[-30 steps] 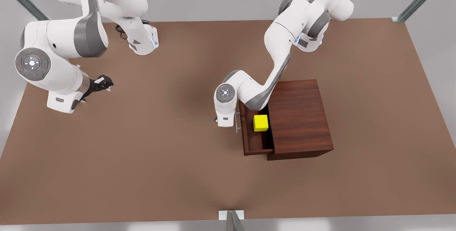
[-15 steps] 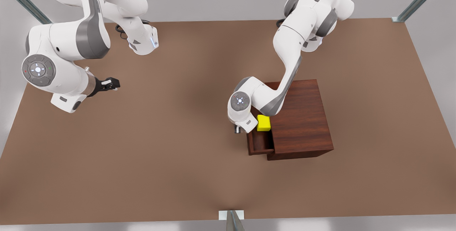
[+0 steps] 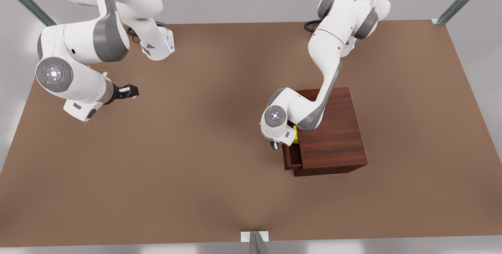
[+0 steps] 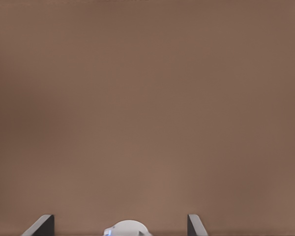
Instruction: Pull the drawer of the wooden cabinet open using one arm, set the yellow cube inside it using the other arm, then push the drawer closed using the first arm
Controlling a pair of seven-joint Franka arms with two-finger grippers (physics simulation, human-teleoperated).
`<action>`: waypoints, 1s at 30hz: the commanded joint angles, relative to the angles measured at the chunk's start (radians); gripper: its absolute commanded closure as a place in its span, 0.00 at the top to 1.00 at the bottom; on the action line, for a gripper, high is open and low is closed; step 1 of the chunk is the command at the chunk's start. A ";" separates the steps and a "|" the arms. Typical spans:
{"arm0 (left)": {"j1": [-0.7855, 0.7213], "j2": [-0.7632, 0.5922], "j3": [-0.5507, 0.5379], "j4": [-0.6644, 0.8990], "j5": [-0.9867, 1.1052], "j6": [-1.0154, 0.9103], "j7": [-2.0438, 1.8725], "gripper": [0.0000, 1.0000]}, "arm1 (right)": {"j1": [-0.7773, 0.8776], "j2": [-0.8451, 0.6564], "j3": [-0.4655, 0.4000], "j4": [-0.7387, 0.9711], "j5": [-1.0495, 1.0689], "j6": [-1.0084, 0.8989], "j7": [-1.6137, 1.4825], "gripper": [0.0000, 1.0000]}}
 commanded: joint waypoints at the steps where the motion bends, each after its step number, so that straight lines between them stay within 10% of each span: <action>1: 0.005 -0.003 0.000 -0.003 0.001 -0.001 -0.166 0.21 | 0.000 -0.002 0.000 0.000 -0.003 0.001 0.063 1.00; 30: 0.109 -0.026 -0.094 -0.055 0.074 -0.001 -0.106 0.21 | 0.016 -0.004 -0.044 0.005 -0.012 0.008 0.060 1.00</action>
